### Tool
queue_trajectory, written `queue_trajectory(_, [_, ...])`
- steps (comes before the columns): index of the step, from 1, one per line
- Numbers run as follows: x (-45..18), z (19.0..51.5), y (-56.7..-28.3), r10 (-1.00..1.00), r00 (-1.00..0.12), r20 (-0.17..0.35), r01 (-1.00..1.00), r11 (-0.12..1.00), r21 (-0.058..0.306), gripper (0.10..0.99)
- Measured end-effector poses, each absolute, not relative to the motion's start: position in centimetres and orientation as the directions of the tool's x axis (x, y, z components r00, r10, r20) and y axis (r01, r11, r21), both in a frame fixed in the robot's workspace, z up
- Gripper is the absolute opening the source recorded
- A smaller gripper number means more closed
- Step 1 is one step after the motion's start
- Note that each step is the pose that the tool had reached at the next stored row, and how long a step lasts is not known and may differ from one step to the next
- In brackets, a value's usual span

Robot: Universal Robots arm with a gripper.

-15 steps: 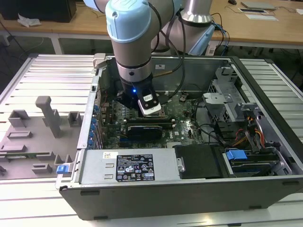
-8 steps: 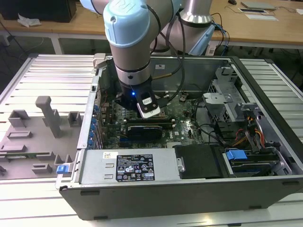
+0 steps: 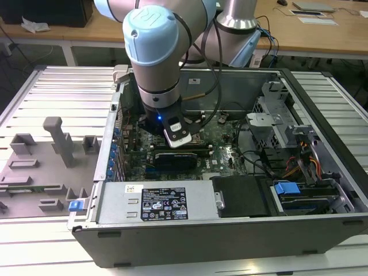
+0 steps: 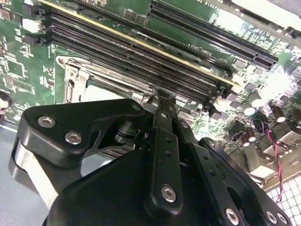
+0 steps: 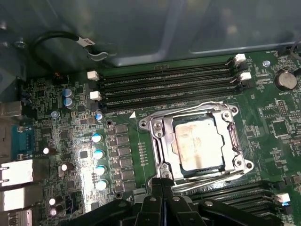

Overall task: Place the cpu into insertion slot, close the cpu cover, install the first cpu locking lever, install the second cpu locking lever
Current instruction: 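Install the second cpu locking lever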

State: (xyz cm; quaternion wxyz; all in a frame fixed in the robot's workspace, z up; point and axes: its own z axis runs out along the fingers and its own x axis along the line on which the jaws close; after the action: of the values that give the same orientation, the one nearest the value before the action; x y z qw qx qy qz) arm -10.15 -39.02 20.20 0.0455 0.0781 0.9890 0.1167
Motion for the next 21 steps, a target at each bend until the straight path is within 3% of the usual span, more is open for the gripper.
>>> queue_trajectory(13, [-10.2, 19.7, -38.8, 0.165, -0.984, -0.071, 0.144, 0.959, 0.242, 0.106])
queue_trajectory(21, [-10.2, 23.6, -38.8, 0.165, -0.984, -0.072, 0.144, 0.961, 0.237, 0.106])
